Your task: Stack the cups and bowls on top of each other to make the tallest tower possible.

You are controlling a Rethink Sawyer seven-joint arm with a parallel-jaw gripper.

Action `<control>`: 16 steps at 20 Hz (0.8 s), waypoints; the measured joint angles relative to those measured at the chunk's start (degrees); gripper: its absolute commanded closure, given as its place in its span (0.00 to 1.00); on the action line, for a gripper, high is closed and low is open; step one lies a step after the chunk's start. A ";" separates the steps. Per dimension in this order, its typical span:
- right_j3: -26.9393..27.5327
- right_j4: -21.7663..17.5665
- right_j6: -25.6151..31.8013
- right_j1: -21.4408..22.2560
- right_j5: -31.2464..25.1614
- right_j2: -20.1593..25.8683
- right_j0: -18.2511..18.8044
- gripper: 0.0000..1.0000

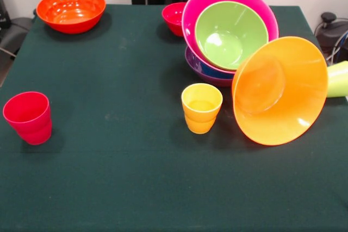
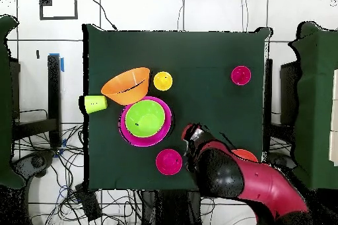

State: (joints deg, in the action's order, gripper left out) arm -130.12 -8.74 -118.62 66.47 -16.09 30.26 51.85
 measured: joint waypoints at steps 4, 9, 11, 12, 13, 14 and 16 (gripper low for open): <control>-0.15 1.04 0.00 3.48 -2.77 2.24 2.09 0.00; -0.69 1.01 0.00 5.44 -2.92 4.95 4.74 0.00; -0.77 0.96 0.00 5.38 -2.91 5.46 5.37 0.00; -0.78 0.26 0.00 5.03 -2.89 5.67 5.78 0.00; -0.78 -0.24 0.00 4.76 -2.86 5.67 5.90 0.00; -0.78 -0.91 0.00 4.42 -2.76 5.67 6.00 0.00; -0.78 -3.24 0.00 3.05 -2.28 5.68 6.17 0.00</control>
State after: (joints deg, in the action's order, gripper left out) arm -130.90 -11.98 -118.62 69.52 -18.36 35.94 58.02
